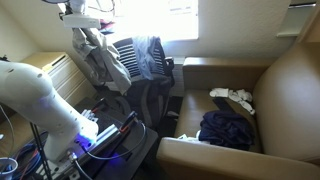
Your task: Get the white shirt on the brown chair and put it on the black chair
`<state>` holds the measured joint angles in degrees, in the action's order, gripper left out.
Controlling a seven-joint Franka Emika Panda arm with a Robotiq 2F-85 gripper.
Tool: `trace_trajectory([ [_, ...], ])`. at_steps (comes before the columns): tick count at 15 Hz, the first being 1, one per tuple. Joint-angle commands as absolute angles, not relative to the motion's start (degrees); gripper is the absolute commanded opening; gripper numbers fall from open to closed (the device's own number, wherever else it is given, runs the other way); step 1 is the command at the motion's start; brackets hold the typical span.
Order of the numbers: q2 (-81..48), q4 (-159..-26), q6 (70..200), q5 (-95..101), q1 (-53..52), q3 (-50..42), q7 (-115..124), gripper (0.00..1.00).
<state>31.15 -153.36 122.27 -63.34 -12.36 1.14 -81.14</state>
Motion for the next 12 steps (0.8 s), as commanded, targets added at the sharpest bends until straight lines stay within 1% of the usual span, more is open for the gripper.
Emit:
trace_trajectory([
  [1,27.2,-151.5,128.5,-77.9,-12.8,2.2,-92.5,0.02],
  [3,23.4,-150.0,132.9,-87.8,-17.3,-0.7,-101.9,0.02],
  [5,20.8,-148.0,134.0,-98.0,-18.5,0.3,-110.8,0.02],
  [6,19.4,-147.0,131.5,-101.9,-13.9,4.4,-115.2,0.02],
  [9,13.7,-144.0,129.1,-107.0,-10.6,6.1,-128.2,0.02],
  [10,18.3,-147.2,130.5,-104.4,-10.9,7.4,-120.6,0.09],
  [12,15.3,-145.6,129.8,-105.3,-9.8,7.4,-125.0,0.09],
])
